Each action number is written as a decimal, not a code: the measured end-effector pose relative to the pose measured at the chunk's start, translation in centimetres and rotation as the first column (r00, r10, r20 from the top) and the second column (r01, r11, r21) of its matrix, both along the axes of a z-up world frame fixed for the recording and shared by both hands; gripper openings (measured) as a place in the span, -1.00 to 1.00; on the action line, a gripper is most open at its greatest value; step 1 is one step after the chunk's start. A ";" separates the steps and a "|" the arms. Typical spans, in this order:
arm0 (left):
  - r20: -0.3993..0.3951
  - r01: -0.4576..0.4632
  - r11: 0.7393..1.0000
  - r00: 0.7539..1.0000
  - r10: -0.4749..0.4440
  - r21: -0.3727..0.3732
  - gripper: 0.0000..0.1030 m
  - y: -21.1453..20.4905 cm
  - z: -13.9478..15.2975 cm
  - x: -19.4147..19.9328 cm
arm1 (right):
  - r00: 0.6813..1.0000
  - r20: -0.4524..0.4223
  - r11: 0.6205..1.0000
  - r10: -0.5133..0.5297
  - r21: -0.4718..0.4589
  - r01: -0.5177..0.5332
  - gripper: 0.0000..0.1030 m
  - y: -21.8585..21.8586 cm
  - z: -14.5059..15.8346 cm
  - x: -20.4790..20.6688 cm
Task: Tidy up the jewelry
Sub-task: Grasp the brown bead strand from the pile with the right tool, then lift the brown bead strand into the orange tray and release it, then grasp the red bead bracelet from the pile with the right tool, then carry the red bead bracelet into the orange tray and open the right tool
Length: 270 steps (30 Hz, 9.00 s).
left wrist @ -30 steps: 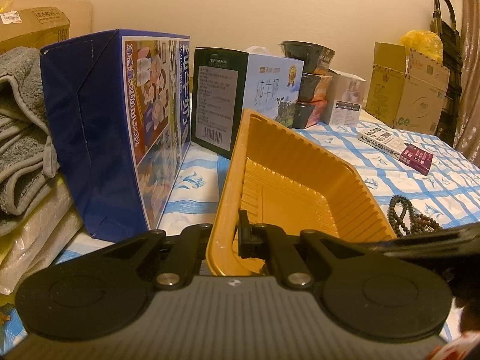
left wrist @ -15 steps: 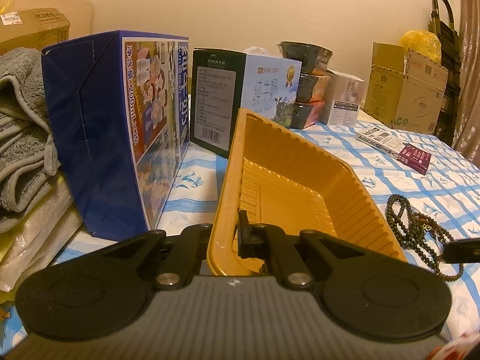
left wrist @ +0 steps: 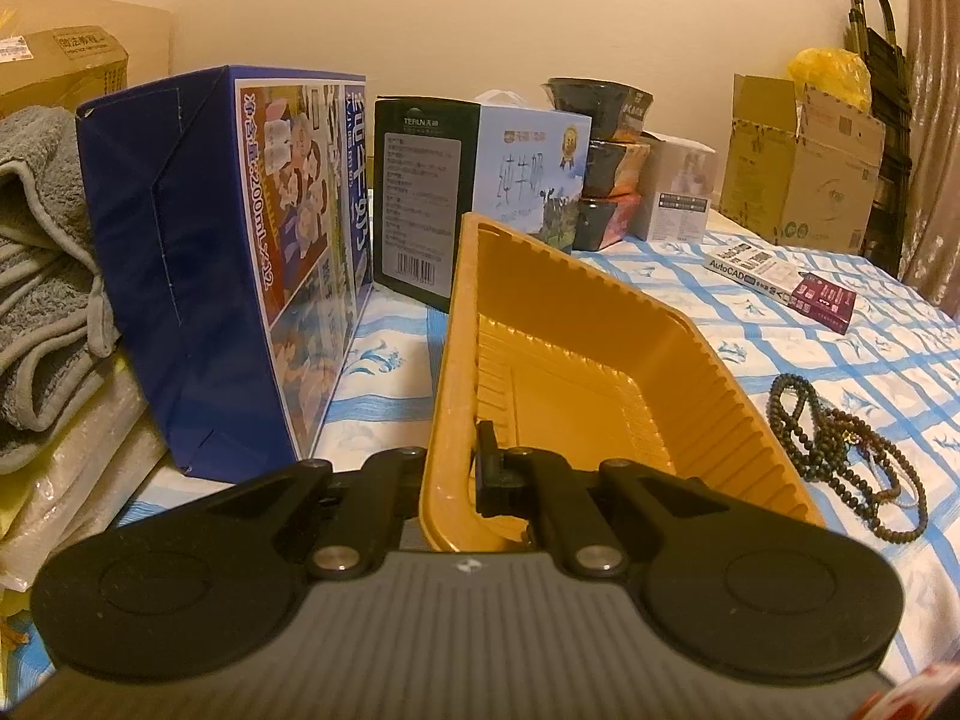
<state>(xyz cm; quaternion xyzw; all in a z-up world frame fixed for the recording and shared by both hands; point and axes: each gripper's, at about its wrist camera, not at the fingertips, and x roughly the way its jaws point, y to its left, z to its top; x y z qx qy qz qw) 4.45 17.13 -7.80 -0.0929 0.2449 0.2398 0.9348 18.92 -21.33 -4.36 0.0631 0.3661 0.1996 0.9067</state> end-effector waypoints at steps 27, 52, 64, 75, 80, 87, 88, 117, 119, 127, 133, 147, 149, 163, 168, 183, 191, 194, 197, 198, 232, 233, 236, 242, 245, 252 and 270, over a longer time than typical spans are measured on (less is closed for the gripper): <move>-0.028 -0.037 0.999 0.999 0.037 -0.019 -0.89 1.2 -0.1 1.7 | 0.952 -0.036 0.940 0.304 -0.147 -0.306 -0.56 7.2 -7.4 11.7; -0.020 -0.030 0.999 0.999 0.029 -0.023 -0.89 1.3 -0.1 2.0 | 0.978 0.094 0.983 0.185 -0.042 -0.181 -0.88 3.8 -2.1 12.0; -0.010 -0.024 0.999 1.000 0.024 -0.024 -0.90 1.2 0.0 1.8 | 0.969 0.206 0.989 0.137 0.034 -0.147 -0.88 1.0 5.6 8.1; -0.007 -0.021 1.000 1.000 0.021 -0.023 -0.90 1.0 0.1 1.7 | 0.948 0.269 0.982 0.167 0.037 -0.183 -0.88 1.2 10.1 5.5; -0.006 -0.018 1.000 1.000 0.018 -0.019 -0.90 0.8 0.3 1.7 | 0.930 0.295 0.969 0.217 0.047 -0.241 -0.88 2.5 12.1 4.1; -0.005 -0.016 1.000 1.000 0.016 -0.021 -0.90 0.9 0.4 1.8 | 0.890 0.330 0.926 0.316 0.099 -0.365 -0.88 5.8 14.5 2.9; -0.005 -0.016 1.000 1.000 0.016 -0.021 -0.90 0.9 0.4 1.8 | 0.881 0.334 0.914 0.336 0.108 -0.390 -0.88 6.6 14.7 2.6; 0.005 -0.022 0.999 1.000 0.022 -0.042 -0.90 1.1 0.3 1.6 | 0.813 0.052 0.796 0.579 0.177 -0.578 -0.88 23.2 3.1 1.8; 0.005 -0.021 0.999 1.000 0.021 -0.043 -0.90 1.1 0.3 1.6 | 0.822 0.018 0.809 0.569 0.171 -0.563 -0.88 23.1 2.2 2.2; 0.006 -0.022 0.999 1.000 0.023 -0.048 -0.90 1.2 0.3 1.6 | 0.804 0.024 0.786 0.594 0.197 -0.587 -0.88 24.0 1.4 1.5; 0.005 -0.023 0.998 1.000 0.023 -0.050 -0.90 1.1 0.3 1.5 | 0.803 -0.003 0.792 0.596 0.166 -0.588 -0.02 24.0 1.1 0.9; -0.002 -0.026 0.998 1.000 0.026 -0.050 -0.90 1.3 0.2 1.7 | 0.893 -0.146 0.905 0.425 0.102 -0.414 0.13 15.0 -2.6 1.0; -0.004 -0.026 0.999 1.000 0.025 -0.048 -0.90 1.3 0.1 1.7 | 0.910 -0.146 0.922 0.387 0.089 -0.377 0.13 13.5 -2.8 1.4; -0.008 -0.025 0.999 1.000 0.024 -0.043 -0.90 1.3 0.0 1.7 | 0.980 -0.123 0.987 0.160 -0.014 -0.162 0.12 5.8 -3.8 4.9; -0.013 -0.024 0.999 1.000 0.023 -0.041 -0.90 1.4 0.0 1.7 | 0.981 -0.079 0.976 0.180 -0.111 -0.188 -0.02 5.5 -4.9 5.4; -0.023 -0.018 0.999 1.000 0.017 -0.036 -0.90 1.4 0.1 1.8 | 0.969 -0.056 0.955 0.239 -0.165 -0.245 -0.71 7.3 -7.1 8.4; -0.025 -0.016 0.999 1.000 0.015 -0.036 -0.90 1.4 0.1 1.8 | 0.971 -0.038 0.956 0.238 -0.168 -0.241 -0.72 8.7 -7.5 10.0; -0.025 -0.015 0.999 1.000 0.014 -0.035 -0.90 1.4 0.1 1.9 | 0.968 -0.015 0.953 0.251 -0.169 -0.250 -0.72 9.1 -7.2 10.6; -0.026 -0.016 0.999 1.000 0.015 -0.037 -0.90 1.4 0.1 1.8 | 0.966 -0.012 0.950 0.259 -0.176 -0.257 -0.72 9.8 -7.4 11.3; -0.026 -0.015 0.999 1.000 0.015 -0.036 -0.90 1.4 0.1 1.9 | 0.966 -0.011 0.949 0.260 -0.179 -0.258 -0.72 10.0 -7.5 11.5; -0.020 -0.016 0.999 1.000 0.015 -0.041 -0.90 1.3 0.1 1.8 | 0.966 0.093 0.970 0.241 -0.005 -0.242 -0.92 6.4 -0.3 7.7; -0.019 -0.016 0.999 1.000 0.015 -0.041 -0.90 1.3 0.2 1.8 | 0.967 0.094 0.971 0.237 0.010 -0.239 -0.92 6.1 0.2 7.7; -0.018 -0.016 0.999 1.000 0.016 -0.042 -0.90 1.3 0.2 1.7 | 0.967 0.102 0.971 0.232 0.044 -0.237 -0.92 5.3 1.6 7.4; -0.017 -0.015 0.999 1.000 0.014 -0.044 -0.90 1.3 0.2 1.7 | 0.958 0.117 0.962 0.261 0.056 -0.269 -0.92 5.8 3.5 6.1; -0.015 -0.014 0.999 1.000 0.013 -0.046 -0.90 1.3 0.3 1.7 | 0.945 0.120 0.948 0.303 0.067 -0.313 -0.92 7.0 4.1 5.3; -0.009 -0.010 0.999 1.000 0.009 -0.047 -0.90 1.3 0.5 1.7 | 0.891 0.114 0.885 0.440 0.113 -0.451 -0.92 11.5 4.8 3.0; -0.009 -0.012 0.999 1.000 0.011 -0.053 -0.90 1.2 0.4 1.6 | 0.727 0.110 0.706 0.677 0.183 -0.685 -0.92 25.8 4.2 -0.2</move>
